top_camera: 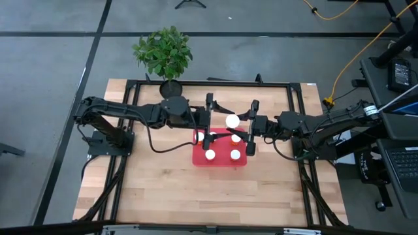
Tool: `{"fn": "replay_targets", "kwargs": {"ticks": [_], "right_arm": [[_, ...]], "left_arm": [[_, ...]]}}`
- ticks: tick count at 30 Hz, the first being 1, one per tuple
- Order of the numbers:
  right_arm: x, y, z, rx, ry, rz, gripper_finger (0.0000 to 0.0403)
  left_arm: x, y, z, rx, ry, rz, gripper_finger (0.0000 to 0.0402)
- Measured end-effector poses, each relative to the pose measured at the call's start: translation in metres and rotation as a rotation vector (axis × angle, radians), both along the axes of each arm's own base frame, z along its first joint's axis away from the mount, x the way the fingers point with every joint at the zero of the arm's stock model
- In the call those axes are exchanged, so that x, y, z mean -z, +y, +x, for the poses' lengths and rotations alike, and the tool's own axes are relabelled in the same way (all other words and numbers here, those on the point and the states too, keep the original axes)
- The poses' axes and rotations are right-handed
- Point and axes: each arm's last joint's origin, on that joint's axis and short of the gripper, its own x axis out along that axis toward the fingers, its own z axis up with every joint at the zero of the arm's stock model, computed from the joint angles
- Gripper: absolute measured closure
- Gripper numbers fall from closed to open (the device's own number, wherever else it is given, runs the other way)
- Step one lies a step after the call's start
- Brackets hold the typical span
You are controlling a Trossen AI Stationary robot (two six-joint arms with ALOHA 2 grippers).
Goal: Pick and place pill bottles into a basket
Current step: Put the orange pill bottle into the red bin
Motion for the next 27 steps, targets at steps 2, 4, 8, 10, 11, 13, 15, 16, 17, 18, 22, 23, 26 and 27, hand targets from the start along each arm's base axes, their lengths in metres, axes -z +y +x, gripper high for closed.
{"fn": "replay_targets", "kwargs": {"ticks": [2,4,8,10,11,13,15,16,17,18,22,23,26,27], "right_arm": [[0.0002,0.0,0.0,0.0,0.002,0.0,0.0215],[0.0003,0.0,0.0,0.0,0.003,-0.001,0.0215],[0.0005,0.0,0.0,0.0,0.005,0.0,0.0215],[0.0007,0.0,0.0,-0.001,0.007,-0.001,0.0215],[0.0009,0.0001,0.0,-0.002,0.009,0.001,0.0215],[0.0012,0.0001,0.0001,-0.004,0.011,0.002,0.0215],[0.0015,0.0001,0.0001,-0.004,0.015,0.002,0.0215],[0.002,0.0001,0.0001,-0.004,0.02,0.002,0.0215],[0.0025,0.0001,0.0001,-0.005,0.025,0.003,0.0215],[0.0029,0.0002,0.0001,-0.005,0.029,0.004,0.0215],[0.0035,0.0005,0.0002,-0.017,0.033,0.019,0.0215],[0.0035,0.0005,0.0002,-0.017,0.033,0.02,0.0215],[0.0038,0.0005,0.0002,-0.017,0.035,0.02,0.0215],[0.0038,0.0005,0.0002,-0.017,0.035,0.02,0.0215]], "left_arm": [[-0.0003,0.0002,0.0,0.001,-0.003,0.005,0.0087],[-0.0002,0.0014,0.0001,0.008,-0.002,0.005,0.0101],[0.0,0.0034,0.0002,0.014,0.0,0.005,0.0132],[0.0001,0.0034,0.0002,0.014,0.0,0.005,0.0146],[0.0002,0.0034,0.0002,0.016,0.001,0.006,0.0152],[0.0002,0.0033,0.0002,0.017,0.001,0.007,0.0161],[0.0002,0.0033,0.0002,0.017,0.001,0.007,0.0164],[0.0003,0.0034,0.0003,0.019,0.001,0.008,0.0165],[0.0003,0.0033,0.0003,0.026,0.001,0.009,0.0166],[0.0001,0.0031,0.0002,0.035,-0.001,0.013,0.0166],[-0.0054,0.0029,-0.0006,0.042,0.008,0.038,0.0166],[-0.0069,0.0029,-0.001,0.043,0.005,0.044,0.0166],[-0.0067,0.0029,-0.0013,0.045,0.011,0.046,0.0166],[-0.0063,0.0029,-0.0013,0.045,0.015,0.046,0.0166]]}}
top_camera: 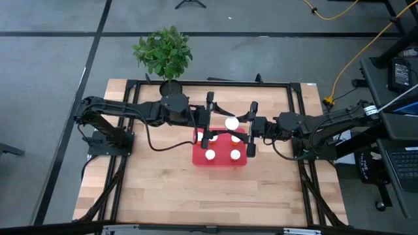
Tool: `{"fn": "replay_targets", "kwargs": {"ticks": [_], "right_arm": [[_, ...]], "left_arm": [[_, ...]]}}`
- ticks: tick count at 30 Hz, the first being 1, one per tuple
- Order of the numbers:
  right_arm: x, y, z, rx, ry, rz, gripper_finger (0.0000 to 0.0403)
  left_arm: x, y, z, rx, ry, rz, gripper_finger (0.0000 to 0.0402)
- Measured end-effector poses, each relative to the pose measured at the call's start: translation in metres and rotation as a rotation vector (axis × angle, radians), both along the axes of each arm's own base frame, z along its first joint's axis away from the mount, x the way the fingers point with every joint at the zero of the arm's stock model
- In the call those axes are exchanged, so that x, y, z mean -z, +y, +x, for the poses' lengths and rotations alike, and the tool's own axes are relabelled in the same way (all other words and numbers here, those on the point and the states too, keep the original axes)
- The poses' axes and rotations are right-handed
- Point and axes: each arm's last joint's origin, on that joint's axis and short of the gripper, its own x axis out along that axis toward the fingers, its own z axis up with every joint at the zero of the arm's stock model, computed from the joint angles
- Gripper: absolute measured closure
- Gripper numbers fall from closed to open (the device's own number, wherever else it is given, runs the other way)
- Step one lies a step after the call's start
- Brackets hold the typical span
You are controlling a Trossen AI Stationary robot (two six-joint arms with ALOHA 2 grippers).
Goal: Pick and place pill bottles into a basket
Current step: Put the orange pill bottle into the red bin
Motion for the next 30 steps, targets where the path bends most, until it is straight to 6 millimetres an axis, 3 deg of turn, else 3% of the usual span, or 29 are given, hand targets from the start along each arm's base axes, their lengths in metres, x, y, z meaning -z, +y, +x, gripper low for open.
{"fn": "replay_targets", "kwargs": {"ticks": [15,25,30], "right_arm": [[0.004,0.0,0.0,0.003,0.038,0.03,0.0215],[0.007,0.0,0.0,0.004,0.06,0.042,0.0215],[0.007,0.0,0.0,0.002,0.06,0.045,0.0215]], "left_arm": [[-0.001,0.018,-0.002,0.084,0.118,-0.067,0.016],[-0.028,0.047,-0.016,0.199,0.229,-0.153,0.0104],[-0.035,0.058,-0.014,0.31,0.31,-0.239,0.0076]]}}
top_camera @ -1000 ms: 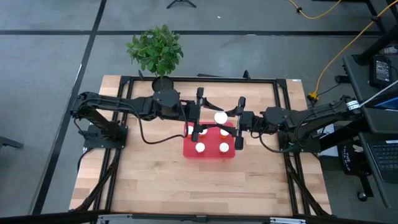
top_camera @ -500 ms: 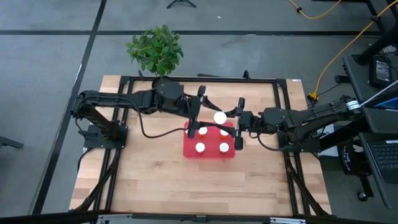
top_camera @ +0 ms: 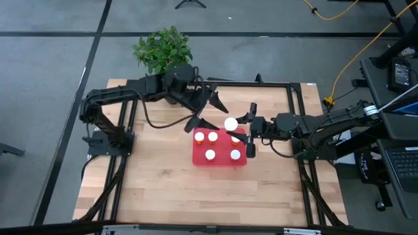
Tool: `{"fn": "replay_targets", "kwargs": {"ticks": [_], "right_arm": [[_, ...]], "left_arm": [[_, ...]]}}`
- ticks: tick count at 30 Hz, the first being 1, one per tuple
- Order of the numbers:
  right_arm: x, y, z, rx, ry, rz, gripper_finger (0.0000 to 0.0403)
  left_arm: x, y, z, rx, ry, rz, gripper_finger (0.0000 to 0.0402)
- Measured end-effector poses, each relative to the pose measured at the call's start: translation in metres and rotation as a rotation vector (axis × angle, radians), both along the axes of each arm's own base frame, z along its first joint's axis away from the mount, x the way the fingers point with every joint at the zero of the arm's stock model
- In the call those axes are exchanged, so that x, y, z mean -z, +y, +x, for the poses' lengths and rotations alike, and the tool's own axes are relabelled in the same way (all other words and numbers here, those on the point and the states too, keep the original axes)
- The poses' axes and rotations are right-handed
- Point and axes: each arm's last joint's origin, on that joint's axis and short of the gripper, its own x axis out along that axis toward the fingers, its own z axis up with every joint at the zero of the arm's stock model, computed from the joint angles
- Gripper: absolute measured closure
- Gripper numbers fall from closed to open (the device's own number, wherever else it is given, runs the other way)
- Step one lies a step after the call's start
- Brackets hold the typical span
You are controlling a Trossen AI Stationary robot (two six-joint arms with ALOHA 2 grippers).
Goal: Pick and place pill bottles into a basket
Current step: Put the orange pill bottle into the red bin
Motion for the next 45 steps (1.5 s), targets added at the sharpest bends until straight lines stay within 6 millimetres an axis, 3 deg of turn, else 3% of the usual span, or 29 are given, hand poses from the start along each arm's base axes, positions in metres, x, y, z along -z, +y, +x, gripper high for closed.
{"fn": "replay_targets", "kwargs": {"ticks": [4,13,20,25,31,45], "right_arm": [[0.0,0.001,0.0,-0.024,0.001,0.024,0.0215],[0.002,0.001,0.0,-0.025,0.02,0.037,0.0215],[0.003,0.001,0.0,-0.029,0.029,0.039,0.0215],[0.003,-0.001,0.0,-0.022,0.028,0.049,0.0215],[0.006,-0.008,0.003,-0.034,0.039,0.092,0.0215],[0.037,-0.009,0.03,-0.041,0.065,-0.034,0.0215]], "left_arm": [[-0.004,-0.001,0.009,0.09,0.066,-0.008,0.0065],[-0.014,-0.006,0.016,0.1,0.296,0.288,0.0064],[-0.044,0.006,-0.001,0.008,0.204,0.376,0.0065],[-0.037,0.014,-0.003,-0.017,0.276,0.388,0.0066],[-0.027,0.007,0.008,-0.006,0.298,0.429,0.0066],[-0.023,-0.002,0.014,0.015,0.316,0.422,0.0066]]}}
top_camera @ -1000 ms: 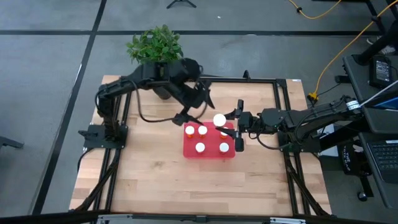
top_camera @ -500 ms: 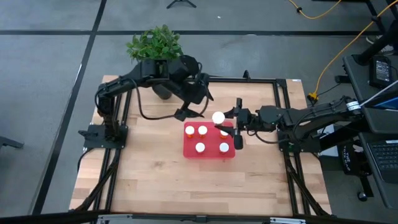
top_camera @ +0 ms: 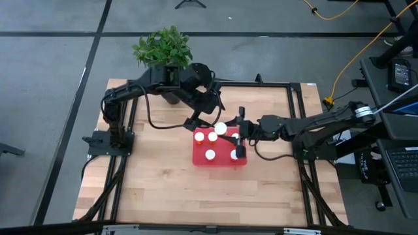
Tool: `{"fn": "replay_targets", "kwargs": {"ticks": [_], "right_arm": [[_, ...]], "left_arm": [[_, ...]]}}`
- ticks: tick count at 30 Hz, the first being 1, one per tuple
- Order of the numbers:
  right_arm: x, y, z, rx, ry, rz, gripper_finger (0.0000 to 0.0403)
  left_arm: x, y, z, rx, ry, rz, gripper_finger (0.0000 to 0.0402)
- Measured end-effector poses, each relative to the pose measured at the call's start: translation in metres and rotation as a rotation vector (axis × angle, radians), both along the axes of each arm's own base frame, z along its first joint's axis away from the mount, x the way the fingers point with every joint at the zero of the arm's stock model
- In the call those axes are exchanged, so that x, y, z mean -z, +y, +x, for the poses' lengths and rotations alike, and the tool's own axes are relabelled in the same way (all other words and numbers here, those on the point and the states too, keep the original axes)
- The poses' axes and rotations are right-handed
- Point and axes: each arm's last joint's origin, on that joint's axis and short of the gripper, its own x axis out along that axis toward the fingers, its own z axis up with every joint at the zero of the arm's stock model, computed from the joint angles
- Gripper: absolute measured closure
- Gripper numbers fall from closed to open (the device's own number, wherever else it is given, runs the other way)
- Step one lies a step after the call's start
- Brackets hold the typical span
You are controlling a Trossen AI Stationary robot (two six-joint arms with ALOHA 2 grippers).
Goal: Pick and place pill bottles into a basket
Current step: Put the orange pill bottle into the red bin
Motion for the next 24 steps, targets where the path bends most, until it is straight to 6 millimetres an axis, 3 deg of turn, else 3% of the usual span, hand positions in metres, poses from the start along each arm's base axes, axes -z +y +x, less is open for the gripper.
{"fn": "replay_targets", "kwargs": {"ticks": [4,17,24], "right_arm": [[0.013,-0.005,-0.002,0.01,-0.086,0.039,0.0215],[0.01,-0.005,-0.005,-0.011,-0.086,0.043,0.0215],[0.011,-0.004,-0.005,-0.023,-0.077,0.082,0.0215]], "left_arm": [[0.0,-0.006,0.0,0.015,0.007,-0.012,0.0066],[0.023,-0.013,0.01,0.066,0.082,-0.051,0.0066],[0.022,-0.013,0.014,0.084,0.027,-0.042,0.0066]]}}
